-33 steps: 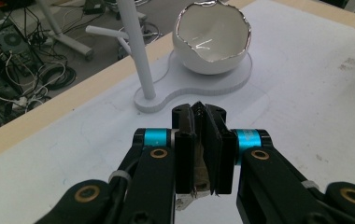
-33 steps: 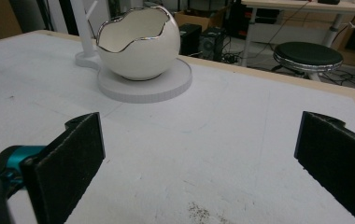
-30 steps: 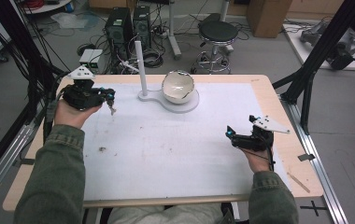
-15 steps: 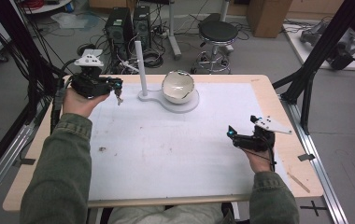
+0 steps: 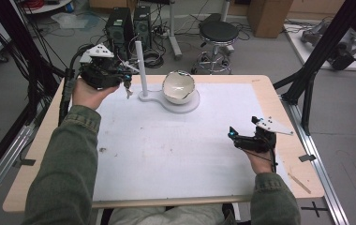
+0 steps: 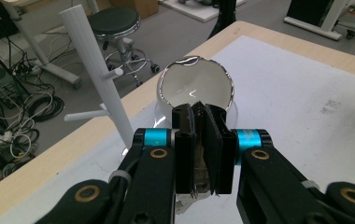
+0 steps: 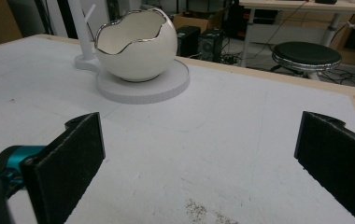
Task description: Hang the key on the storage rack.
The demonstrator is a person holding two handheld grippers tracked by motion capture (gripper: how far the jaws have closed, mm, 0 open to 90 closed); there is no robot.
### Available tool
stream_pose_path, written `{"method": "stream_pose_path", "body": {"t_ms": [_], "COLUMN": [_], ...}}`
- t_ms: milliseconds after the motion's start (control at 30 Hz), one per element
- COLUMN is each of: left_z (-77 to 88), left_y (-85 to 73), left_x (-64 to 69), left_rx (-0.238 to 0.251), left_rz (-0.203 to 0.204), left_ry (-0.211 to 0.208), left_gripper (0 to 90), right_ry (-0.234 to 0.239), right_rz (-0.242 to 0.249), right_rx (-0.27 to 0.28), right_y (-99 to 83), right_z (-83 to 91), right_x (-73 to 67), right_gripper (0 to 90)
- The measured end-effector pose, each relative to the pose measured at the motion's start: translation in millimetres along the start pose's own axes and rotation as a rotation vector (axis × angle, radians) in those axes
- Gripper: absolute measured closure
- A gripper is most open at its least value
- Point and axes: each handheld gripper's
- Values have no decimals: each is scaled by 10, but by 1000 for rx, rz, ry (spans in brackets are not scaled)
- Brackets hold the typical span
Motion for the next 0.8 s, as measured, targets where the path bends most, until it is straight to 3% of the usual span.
{"method": "stream_pose_path", "body": {"t_ms": [333, 567, 633, 667, 700, 800], "left_z": [-183, -279, -292, -292, -299, -311], "left_y": [51, 19, 25, 25, 53, 133], "left_x": [-162, -288, -302, -302, -298, -303], "left_rx": [22, 71, 126, 126, 170, 202], "left_rz": [-5, 29, 52, 52, 55, 69], "left_ry": [12, 43, 48, 48, 48, 43], "left_gripper": [825, 825, 825, 825, 825, 825], "right_ry": [-7, -5, -5, -4, -4, -5], "right_rz": [-3, -8, -9, -8, -9, -13], "right_rx": [-5, -6, -7, -4, -4, -4], "right_y": [-18, -22, -21, -22, -22, -23], "right_z": [21, 27, 26, 21, 18, 12], "right_x": [16, 17, 16, 21, 22, 19], "right_gripper": [6, 6, 6, 6, 6, 6]}}
Point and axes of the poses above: each handheld gripper's, and its own axes: z roughly backward along the jaws, y roughly out of its top, x roughly to its right, and after that the axes turned 3 degrees about x, right-handed
